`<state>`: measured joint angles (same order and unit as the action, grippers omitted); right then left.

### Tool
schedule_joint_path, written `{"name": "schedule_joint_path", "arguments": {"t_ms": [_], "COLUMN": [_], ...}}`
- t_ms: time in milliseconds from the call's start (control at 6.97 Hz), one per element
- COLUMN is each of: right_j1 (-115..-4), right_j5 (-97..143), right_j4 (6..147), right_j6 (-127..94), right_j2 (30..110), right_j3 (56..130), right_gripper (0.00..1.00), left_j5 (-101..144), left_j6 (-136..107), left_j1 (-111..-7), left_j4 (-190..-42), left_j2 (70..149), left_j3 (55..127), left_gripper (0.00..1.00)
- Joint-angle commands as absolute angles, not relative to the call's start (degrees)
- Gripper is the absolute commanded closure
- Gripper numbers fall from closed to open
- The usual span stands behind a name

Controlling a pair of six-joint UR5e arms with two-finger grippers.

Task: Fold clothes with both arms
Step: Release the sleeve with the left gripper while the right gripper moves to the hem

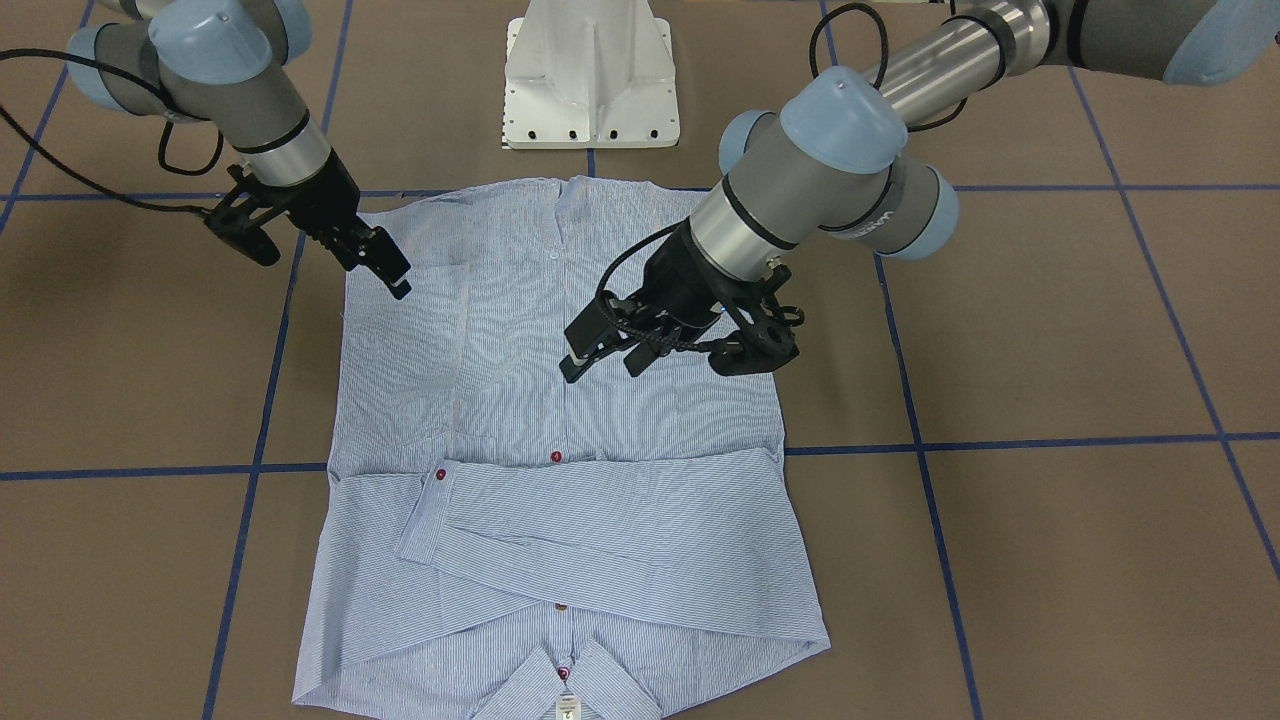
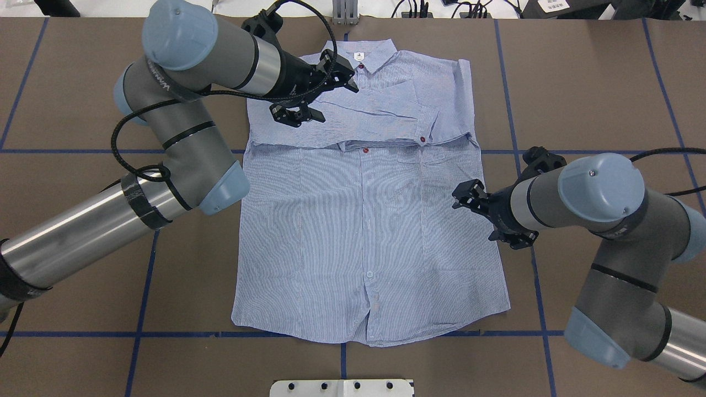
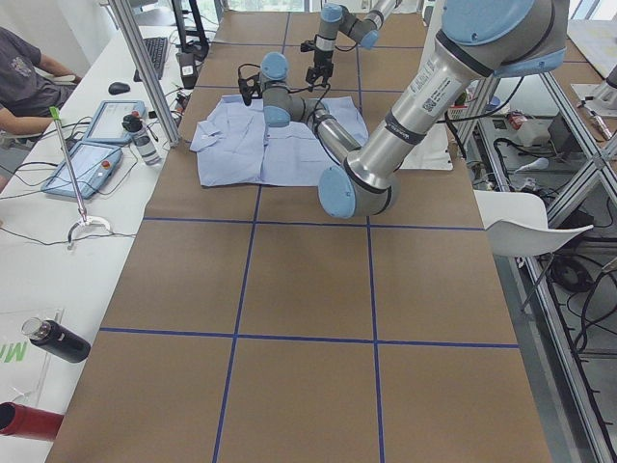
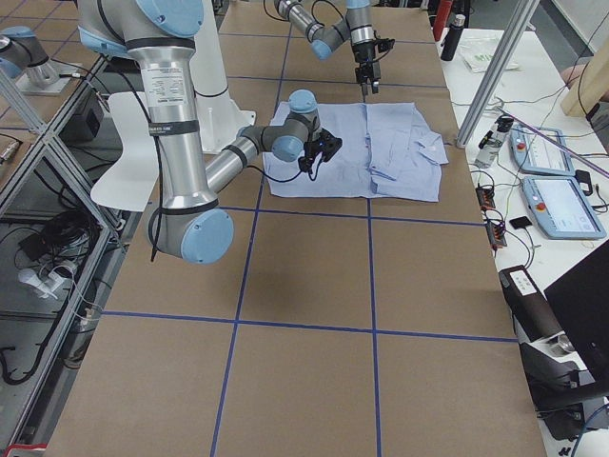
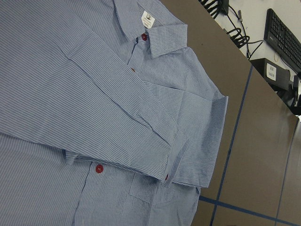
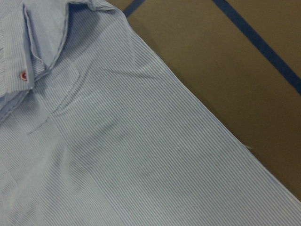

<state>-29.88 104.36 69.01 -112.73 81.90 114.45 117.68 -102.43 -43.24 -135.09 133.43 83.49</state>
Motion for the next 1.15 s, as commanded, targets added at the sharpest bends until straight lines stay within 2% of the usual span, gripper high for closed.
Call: {"name": "schedule_joint_path", "arguments": {"t_ms": [0, 431, 1005], "right_j1": [-22.26, -18.11, -17.49], "right_j5": [98.12, 97.12, 97.29], "right_j4": [68.99, 68.99, 68.99], "right_j6": [-117.23, -120.67, -120.85], "right_j2": [89.01, 92.46, 92.64], "right_j3": [118.99, 119.1, 118.04], "right_gripper": [0.07, 0.15, 0.19], "left_j5": [117.6, 117.07, 116.98], "left_j6": [-103.0, -102.92, -102.83], "left_j1": [-43.33, -43.33, -43.24], "left_j4": [-134.13, -133.77, -133.86], "left_j2": [130.34, 130.25, 129.46], "left_j3": [87.62, 87.54, 87.54], "left_gripper": [0.12, 0.12, 0.12]}}
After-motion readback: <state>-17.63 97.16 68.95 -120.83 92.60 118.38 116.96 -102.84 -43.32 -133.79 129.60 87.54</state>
